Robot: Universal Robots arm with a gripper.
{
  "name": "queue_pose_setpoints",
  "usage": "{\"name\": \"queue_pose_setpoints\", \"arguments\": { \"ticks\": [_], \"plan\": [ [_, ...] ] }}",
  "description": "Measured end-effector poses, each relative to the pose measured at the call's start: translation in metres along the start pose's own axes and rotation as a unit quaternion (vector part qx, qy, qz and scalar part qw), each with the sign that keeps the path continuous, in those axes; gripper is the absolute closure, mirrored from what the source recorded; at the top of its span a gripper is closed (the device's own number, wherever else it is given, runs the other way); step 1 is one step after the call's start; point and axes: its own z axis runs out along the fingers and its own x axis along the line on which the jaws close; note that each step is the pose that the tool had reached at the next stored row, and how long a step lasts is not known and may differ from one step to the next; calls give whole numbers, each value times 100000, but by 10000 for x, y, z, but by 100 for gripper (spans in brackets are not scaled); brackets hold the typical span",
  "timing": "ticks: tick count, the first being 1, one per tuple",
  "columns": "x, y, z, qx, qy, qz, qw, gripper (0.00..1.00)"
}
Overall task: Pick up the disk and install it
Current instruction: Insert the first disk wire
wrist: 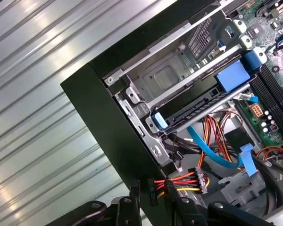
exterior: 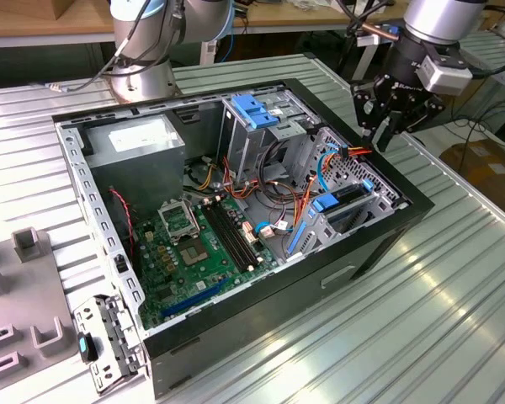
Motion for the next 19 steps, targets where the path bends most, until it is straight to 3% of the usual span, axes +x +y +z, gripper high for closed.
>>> {"name": "queue_pose_setpoints", "arguments": {
  "ticks": [1, 2, 4, 8, 14, 16, 19],
  "plan": [
    [0, 0, 3, 7, -3, 4, 100000, 67],
    [0, -1, 5, 5, -4, 3, 100000, 80],
    [1, -1, 4, 16, -10, -3, 100000, 84],
    [4, -1, -45, -30, -19, 857, 99996, 84],
    [-93, 76, -56, -55, 7, 972, 99995, 84],
    [-138, 127, -60, -42, 33, 971, 99995, 84],
    [-156, 149, -61, -47, 39, 1159, 99993, 84]
  ]
}}
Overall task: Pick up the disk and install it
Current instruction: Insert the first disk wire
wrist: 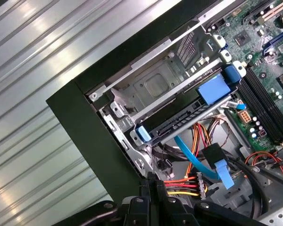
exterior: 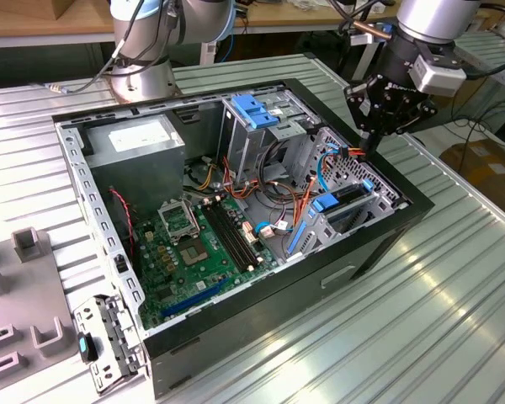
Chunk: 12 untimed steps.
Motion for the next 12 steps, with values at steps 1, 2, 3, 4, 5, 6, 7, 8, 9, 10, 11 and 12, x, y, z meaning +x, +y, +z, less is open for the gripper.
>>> {"name": "queue_pose_setpoints", "arguments": {
  "ticks": [1, 2, 3, 4, 5, 6, 7, 8, 9, 10, 11, 12],
  "plan": [
    [0, 0, 0, -36, 3, 408, 99999, 84],
    [0, 1, 1, -130, 10, 1632, 99987, 84],
    [0, 1, 2, -223, 16, 2831, 99960, 84],
    [0, 1, 2, -345, 34, 4295, 99907, 84],
    [0, 1, 2, -409, 39, 5099, 99869, 84],
    [0, 1, 3, -470, 42, 5897, 99825, 84],
    [0, 1, 4, -600, 56, 7515, 99715, 84],
    [-1, 1, 4, -680, 65, 8493, 99636, 84],
    [-1, 1, 5, -732, 71, 9146, 99578, 84],
    [-1, 1, 7, -815, 81, 10187, 99476, 84],
    [-1, 1, 7, -861, 86, 10748, 99417, 84],
    [-1, 1, 8, -897, 90, 11198, 99367, 84]
  ]
}}
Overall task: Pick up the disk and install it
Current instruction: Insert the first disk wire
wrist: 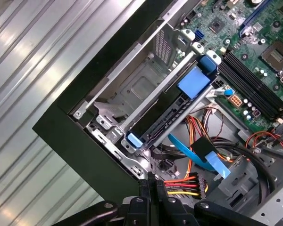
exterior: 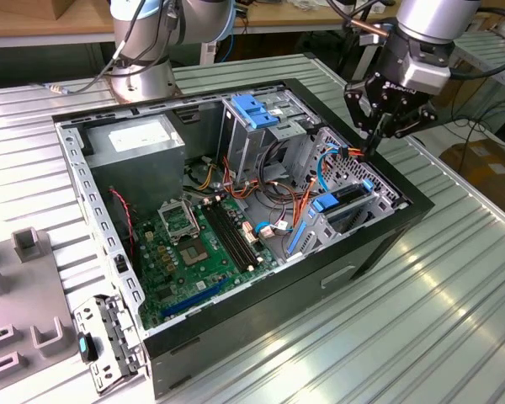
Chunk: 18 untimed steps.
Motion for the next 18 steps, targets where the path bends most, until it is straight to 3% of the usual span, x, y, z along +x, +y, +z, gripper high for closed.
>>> {"name": "queue_pose_setpoints", "arguments": {
  "ticks": [4, 9, 13, 15, 18],
  "plan": [
    [0, 0, 3, -177, 15, 2260, 99974, 84],
    [-1, 0, 7, -411, 44, 5152, 99866, 84],
    [-33, 37, 5, -437, 53, 5383, 99854, 84],
    [-34, 37, 6, -522, 55, 6465, 99789, 84],
    [-34, 37, 6, -711, 82, 8778, 99611, 84]
  ]
}}
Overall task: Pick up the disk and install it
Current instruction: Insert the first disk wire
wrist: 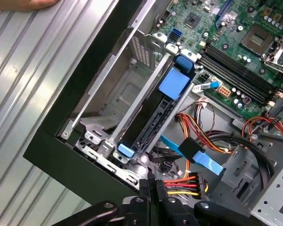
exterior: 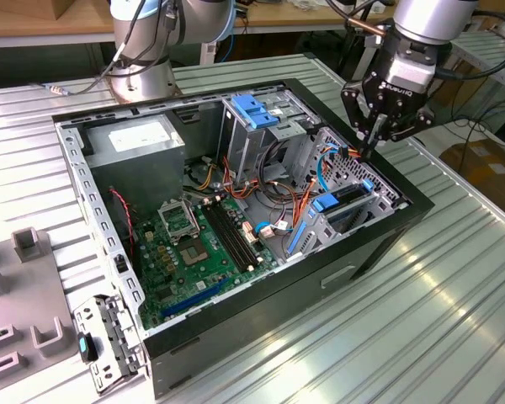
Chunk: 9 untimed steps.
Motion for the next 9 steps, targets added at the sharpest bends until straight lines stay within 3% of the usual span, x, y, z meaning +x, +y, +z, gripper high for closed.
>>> {"name": "queue_pose_setpoints", "arguments": {
  "ticks": [5, 9],
  "plan": [
    [-1, 0, 6, -373, 47, 4569, 99895, 84],
    [-1, 0, 10, -742, 80, 9177, 99575, 84]
  ]
}}
